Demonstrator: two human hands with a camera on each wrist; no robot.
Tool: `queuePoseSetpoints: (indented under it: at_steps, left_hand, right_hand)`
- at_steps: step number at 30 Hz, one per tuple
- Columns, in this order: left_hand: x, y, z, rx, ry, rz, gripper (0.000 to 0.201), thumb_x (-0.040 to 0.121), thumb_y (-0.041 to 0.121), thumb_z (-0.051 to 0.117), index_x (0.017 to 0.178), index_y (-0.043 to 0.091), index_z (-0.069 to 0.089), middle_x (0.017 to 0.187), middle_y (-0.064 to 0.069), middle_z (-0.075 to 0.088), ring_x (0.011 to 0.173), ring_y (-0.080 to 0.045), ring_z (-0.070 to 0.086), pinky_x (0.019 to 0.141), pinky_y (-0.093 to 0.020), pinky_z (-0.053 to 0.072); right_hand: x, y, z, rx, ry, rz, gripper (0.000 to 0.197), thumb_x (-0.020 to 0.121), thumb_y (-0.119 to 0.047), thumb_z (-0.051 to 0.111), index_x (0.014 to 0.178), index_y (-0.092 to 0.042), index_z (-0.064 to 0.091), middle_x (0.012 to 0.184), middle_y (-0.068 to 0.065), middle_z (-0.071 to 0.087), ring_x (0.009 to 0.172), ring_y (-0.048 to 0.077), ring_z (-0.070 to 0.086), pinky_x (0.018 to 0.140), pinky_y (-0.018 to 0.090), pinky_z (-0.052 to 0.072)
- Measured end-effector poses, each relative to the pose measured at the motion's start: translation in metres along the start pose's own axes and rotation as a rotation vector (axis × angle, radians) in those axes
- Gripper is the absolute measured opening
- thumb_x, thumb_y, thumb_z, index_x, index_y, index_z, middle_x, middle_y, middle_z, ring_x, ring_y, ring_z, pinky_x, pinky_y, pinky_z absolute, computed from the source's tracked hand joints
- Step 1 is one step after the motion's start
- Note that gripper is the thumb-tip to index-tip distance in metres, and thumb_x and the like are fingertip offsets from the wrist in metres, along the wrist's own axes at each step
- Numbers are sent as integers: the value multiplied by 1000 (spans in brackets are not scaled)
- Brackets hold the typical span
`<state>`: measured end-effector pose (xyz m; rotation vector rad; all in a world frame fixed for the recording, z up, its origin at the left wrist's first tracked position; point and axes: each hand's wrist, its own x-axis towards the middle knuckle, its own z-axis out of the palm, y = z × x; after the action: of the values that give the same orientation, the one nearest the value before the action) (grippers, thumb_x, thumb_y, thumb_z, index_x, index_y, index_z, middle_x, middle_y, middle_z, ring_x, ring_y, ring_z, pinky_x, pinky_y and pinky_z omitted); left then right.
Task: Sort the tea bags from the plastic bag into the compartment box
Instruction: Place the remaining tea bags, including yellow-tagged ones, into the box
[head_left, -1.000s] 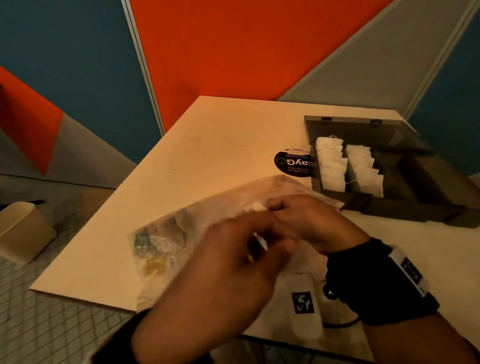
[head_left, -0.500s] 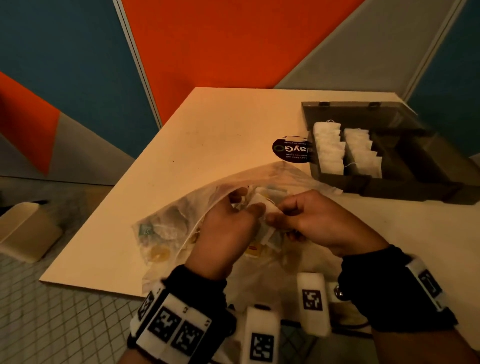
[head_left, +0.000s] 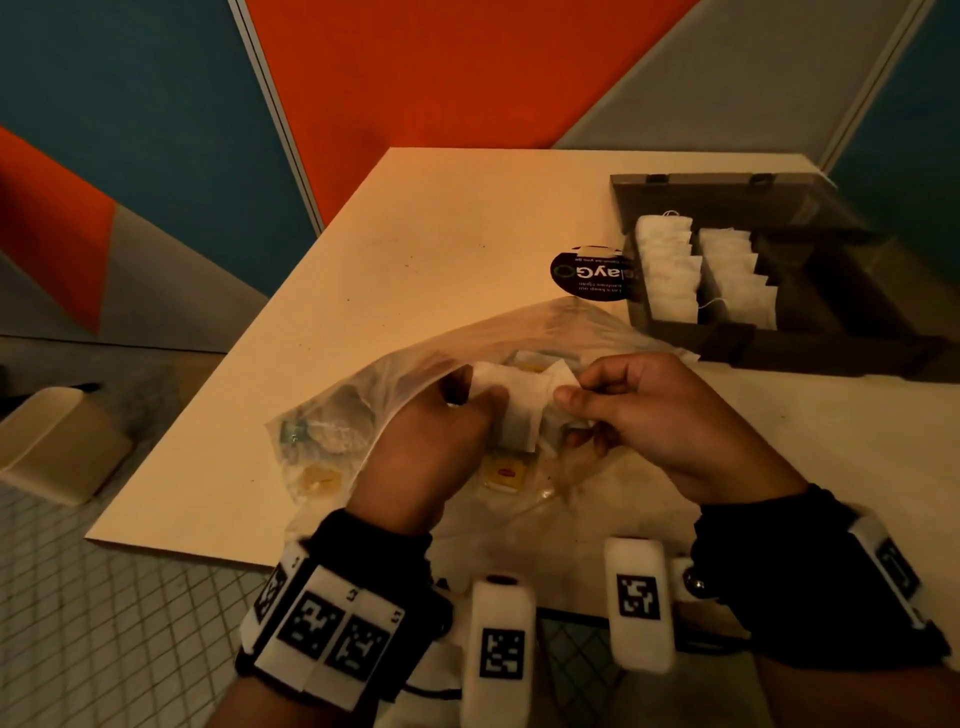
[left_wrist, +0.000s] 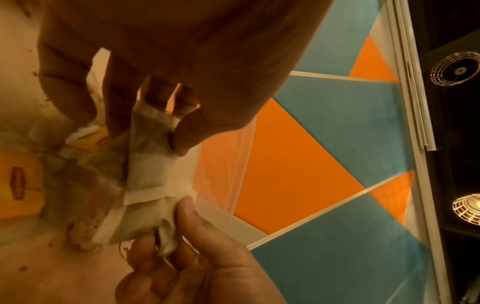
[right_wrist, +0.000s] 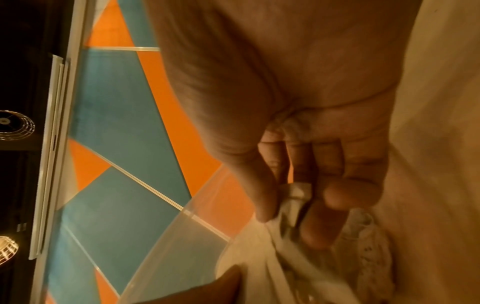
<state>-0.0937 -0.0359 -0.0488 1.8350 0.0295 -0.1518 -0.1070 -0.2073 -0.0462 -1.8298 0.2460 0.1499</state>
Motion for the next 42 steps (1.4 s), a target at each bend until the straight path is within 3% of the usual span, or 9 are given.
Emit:
queuePoseSetpoints:
  at_steps: [3, 6, 12, 17, 24, 28, 34, 38, 42]
  left_hand:
    - [0, 0, 0, -6, 26, 18, 26, 93, 31, 59, 90, 5, 63, 96, -16, 66, 90, -27, 63, 82, -45, 54]
    - [0, 3, 3, -49, 50, 27, 23, 93, 35, 58, 92, 15, 68, 95, -3, 68, 90, -18, 63, 87, -43, 54]
    - [-1, 6, 5, -231, 87, -12, 17, 92, 25, 61, 79, 19, 69, 73, 9, 63, 68, -9, 56, 56, -20, 42]
    - [1, 4, 7, -262, 135, -5, 14, 91, 24, 62, 81, 22, 72, 75, 11, 66, 74, -12, 59, 55, -24, 40]
    - [-3, 6, 14, -309, 52, -69, 14, 92, 25, 61, 92, 23, 75, 82, 9, 73, 66, 2, 66, 45, -10, 44]
    - [-4, 4, 20, -372, 8, -118, 15, 91, 25, 61, 103, 25, 72, 97, 3, 75, 84, -14, 71, 60, -26, 57]
    - [-7, 7, 26, -402, -109, -160, 17, 92, 25, 63, 105, 23, 72, 101, -3, 75, 88, -27, 72, 61, -34, 60]
    - [-15, 9, 30, -435, -227, -106, 18, 91, 14, 62, 105, 14, 73, 100, -6, 76, 88, -26, 73, 65, -34, 60]
    - [-19, 9, 32, -500, -276, -62, 14, 90, 5, 62, 98, 7, 73, 93, -12, 76, 79, -24, 74, 60, -28, 57]
  right_hand:
    - [-1, -2, 0, -6, 60, 42, 11, 89, -18, 67, 85, -10, 71, 82, 7, 73, 62, 9, 69, 55, 28, 47]
    - [-4, -5, 2, 10, 106, 52, 13, 88, -22, 67, 76, -19, 68, 68, -7, 64, 56, -4, 60, 52, 17, 42]
    - [-12, -10, 0, 68, 159, 45, 16, 85, -20, 68, 70, -21, 68, 56, -12, 59, 66, 11, 53, 60, 27, 39]
    - [-23, -7, -10, 172, 170, 35, 7, 87, -14, 65, 83, -12, 71, 92, 27, 64, 71, 23, 52, 56, 31, 39]
    - [-35, 1, -28, 501, 19, 67, 15, 84, -9, 62, 78, -15, 73, 83, 6, 71, 76, 21, 56, 53, 29, 35]
    - [-39, 4, -29, 448, -26, 88, 12, 71, -17, 65, 65, -22, 74, 86, 1, 72, 83, 21, 61, 59, 31, 40]
    - [-39, -1, -22, 571, -16, 82, 8, 71, -17, 65, 73, -19, 73, 94, 4, 74, 86, 21, 65, 63, 32, 41]
    - [-35, 6, -16, 400, 164, 100, 6, 80, -17, 69, 81, -20, 75, 91, 0, 75, 99, 30, 63, 84, 43, 49]
    - [-36, 10, -14, 312, 215, 115, 5, 82, -21, 71, 78, -23, 74, 93, -4, 73, 101, 24, 62, 87, 43, 48]
